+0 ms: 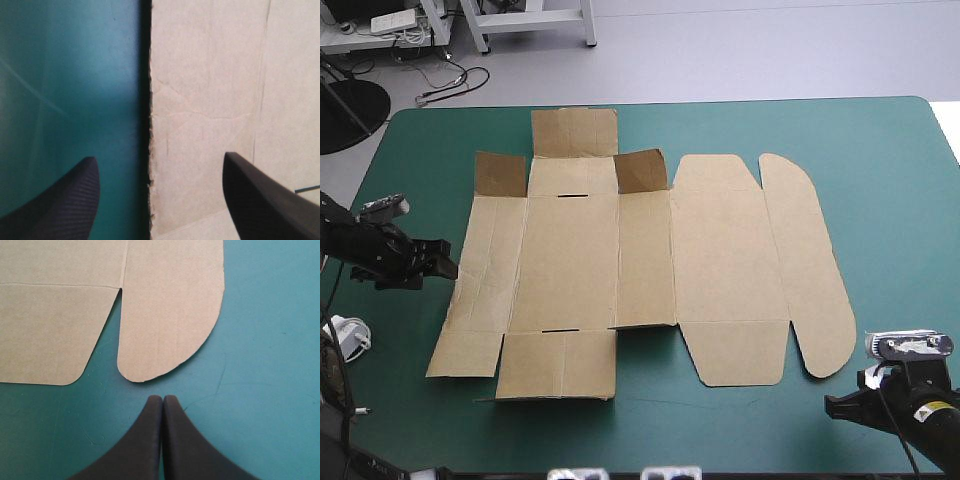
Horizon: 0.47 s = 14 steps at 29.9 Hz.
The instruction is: Fold the box
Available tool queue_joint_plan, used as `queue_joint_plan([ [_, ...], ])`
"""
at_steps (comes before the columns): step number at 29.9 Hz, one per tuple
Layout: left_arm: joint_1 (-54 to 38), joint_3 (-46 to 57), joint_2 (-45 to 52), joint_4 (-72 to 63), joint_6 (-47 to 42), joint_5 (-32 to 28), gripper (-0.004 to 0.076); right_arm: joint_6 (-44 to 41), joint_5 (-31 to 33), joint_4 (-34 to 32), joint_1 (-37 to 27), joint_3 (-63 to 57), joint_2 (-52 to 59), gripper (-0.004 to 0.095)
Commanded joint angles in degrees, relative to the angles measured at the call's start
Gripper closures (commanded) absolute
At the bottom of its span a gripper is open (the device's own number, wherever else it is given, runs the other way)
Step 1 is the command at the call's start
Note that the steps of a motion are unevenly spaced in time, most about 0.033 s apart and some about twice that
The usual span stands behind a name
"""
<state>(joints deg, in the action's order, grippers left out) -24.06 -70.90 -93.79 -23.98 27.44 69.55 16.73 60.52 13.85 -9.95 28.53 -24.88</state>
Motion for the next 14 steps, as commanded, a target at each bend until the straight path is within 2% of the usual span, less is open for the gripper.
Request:
queue_joint_plan([
  [1,0.1,1.8,1.2,-2.8,-0.2,3.2,0.0234,0.1,-3.0,0.6,0.0,1.5,-0.3,0.0928],
  [9,0.1,7.0,-2.2,-12.1,6.2,3.6,0.0249,0.1,-1.6,0.6,0.0,1.5,-0.3,0.0928],
  [14,0.1,7.1,-4.4,-13.4,6.5,3.7,0.0252,0.1,-0.8,0.6,0.0,1.5,-0.3,0.0928],
])
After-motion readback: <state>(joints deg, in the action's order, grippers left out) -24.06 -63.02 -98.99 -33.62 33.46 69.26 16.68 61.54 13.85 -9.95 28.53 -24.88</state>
